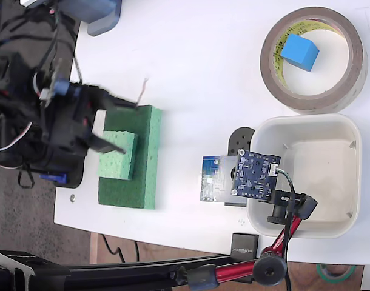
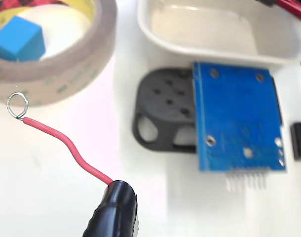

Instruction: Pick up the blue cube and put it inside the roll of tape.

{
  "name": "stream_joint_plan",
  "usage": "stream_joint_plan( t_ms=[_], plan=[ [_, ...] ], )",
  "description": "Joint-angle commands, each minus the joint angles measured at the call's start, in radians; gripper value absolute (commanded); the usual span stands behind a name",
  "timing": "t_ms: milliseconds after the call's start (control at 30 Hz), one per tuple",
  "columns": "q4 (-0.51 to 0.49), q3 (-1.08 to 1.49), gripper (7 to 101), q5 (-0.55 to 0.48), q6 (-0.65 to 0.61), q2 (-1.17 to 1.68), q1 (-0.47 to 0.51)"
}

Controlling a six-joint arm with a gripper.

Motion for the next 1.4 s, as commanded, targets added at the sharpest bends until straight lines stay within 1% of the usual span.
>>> stream_joint_plan(
  t_ms=[33,133,167,200,333,433,500,533,700,767,967,1200,1400],
  plan=[
    [0.018,0.218,100.0,0.005,-0.008,0.331,0.015],
    [0.103,0.333,100.0,0.003,-0.011,0.548,0.028],
    [0.138,0.327,100.0,0.017,-0.005,0.538,0.028],
    [0.149,0.325,100.0,0.023,-0.002,0.515,0.028],
    [0.144,0.377,100.0,0.028,0.002,0.538,0.026],
    [0.150,0.407,100.0,0.034,0.026,0.545,0.008],
    [0.126,0.436,100.0,0.031,0.038,0.545,-0.005],
    [0.129,0.448,100.0,0.031,0.048,0.545,-0.009],
    [0.127,0.485,100.3,0.075,0.066,0.545,-0.054],
    [0.127,0.485,100.3,0.084,0.071,0.545,-0.057],
    [0.126,0.485,100.3,0.049,0.067,0.545,-0.031],
    [0.124,0.485,100.3,0.002,0.037,0.545,-0.029],
    [0.124,0.485,100.3,-0.002,0.035,0.545,-0.029]
  ],
)
